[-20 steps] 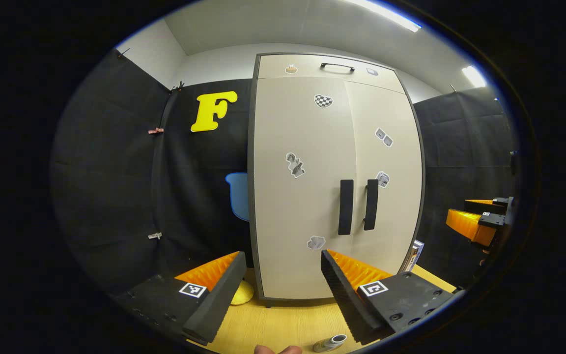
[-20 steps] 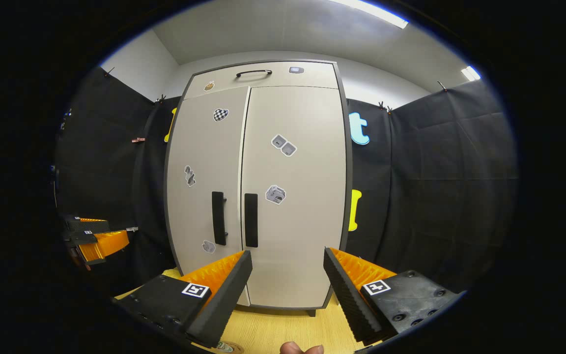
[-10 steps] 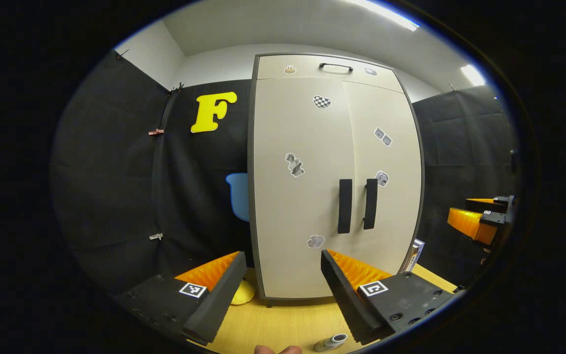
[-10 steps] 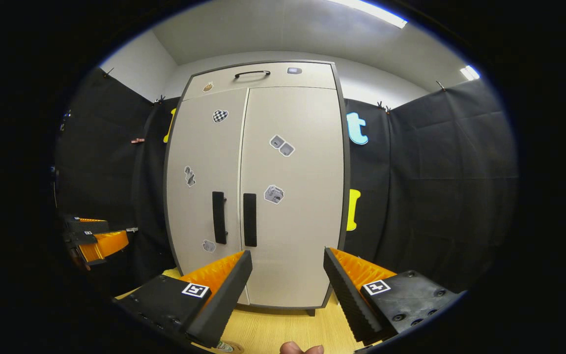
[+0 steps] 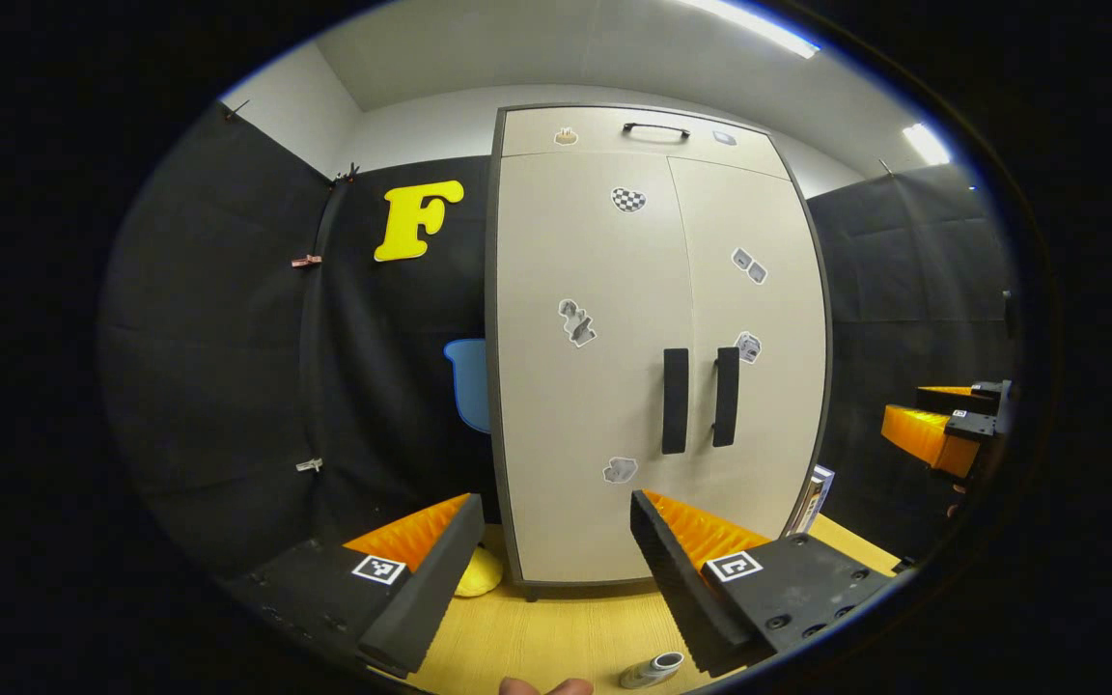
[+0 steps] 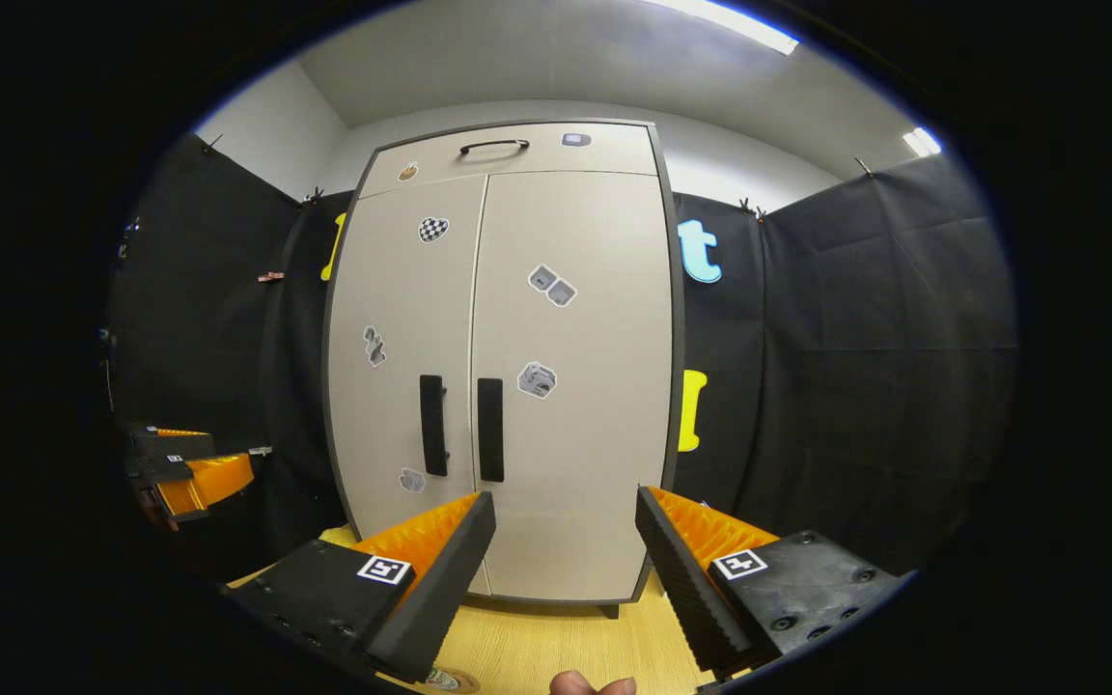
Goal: Grasp the bottle in the cabinet with the left hand and place it on the coaster, then close the right door with the right hand and the left door with the left hand.
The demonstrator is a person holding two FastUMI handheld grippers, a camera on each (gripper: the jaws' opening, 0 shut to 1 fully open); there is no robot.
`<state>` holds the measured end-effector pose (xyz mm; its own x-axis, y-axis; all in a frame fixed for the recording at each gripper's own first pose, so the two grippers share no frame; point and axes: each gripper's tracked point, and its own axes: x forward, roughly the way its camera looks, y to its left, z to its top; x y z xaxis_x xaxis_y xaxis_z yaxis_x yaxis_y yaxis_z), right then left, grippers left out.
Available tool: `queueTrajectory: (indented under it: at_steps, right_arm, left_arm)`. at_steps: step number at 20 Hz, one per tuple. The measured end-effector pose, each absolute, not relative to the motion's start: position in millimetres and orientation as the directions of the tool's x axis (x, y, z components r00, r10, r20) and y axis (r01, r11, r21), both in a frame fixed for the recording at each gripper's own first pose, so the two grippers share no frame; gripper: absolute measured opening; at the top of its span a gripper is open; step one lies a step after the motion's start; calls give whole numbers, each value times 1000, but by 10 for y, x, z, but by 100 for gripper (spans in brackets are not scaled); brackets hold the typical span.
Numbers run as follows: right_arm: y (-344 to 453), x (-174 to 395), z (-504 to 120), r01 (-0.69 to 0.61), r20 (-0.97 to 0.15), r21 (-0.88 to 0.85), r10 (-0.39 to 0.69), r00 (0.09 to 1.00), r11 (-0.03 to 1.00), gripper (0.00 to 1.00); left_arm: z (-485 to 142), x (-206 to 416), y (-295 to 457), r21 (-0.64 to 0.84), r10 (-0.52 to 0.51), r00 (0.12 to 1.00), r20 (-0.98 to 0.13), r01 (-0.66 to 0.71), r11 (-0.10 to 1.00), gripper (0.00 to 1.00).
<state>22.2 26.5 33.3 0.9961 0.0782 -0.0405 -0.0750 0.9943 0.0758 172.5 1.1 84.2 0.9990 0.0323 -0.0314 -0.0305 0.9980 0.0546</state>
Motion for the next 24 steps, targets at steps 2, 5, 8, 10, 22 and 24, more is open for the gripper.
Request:
queueTrajectory:
  at_steps: [2, 5, 8, 10, 22, 24]
  right_arm:
    - [274, 235, 320, -79, -40, 76, 83, 996, 994, 97]
    - [316, 276, 268, -104, -49, 70, 108, 993, 992, 97]
    - [327, 281, 230, -128, -58, 69, 132, 990, 989, 98]
    - [305, 284, 218, -140, -56, 60, 143, 988, 988, 98]
    - [169, 332, 107, -198, -65, 84, 204, 977, 977, 98]
    - [177, 366, 89, -203, -64, 80, 208, 976, 976, 98]
  left_arm:
    - [852, 1732, 5, 64, 35, 999, -27, -33, 997, 97]
    - [855, 1750, -3, 71, 49, 999, -16, -48, 996, 97]
    - [825, 1786, -43, 67, 62, 998, -12, -61, 996, 97]
    - [796, 1794, -64, 71, 75, 997, -13, -74, 995, 97]
    - [688, 1824, -227, 63, 119, 992, -34, -117, 991, 97]
    - [686, 1829, -233, 57, 121, 992, -33, -119, 991, 97]
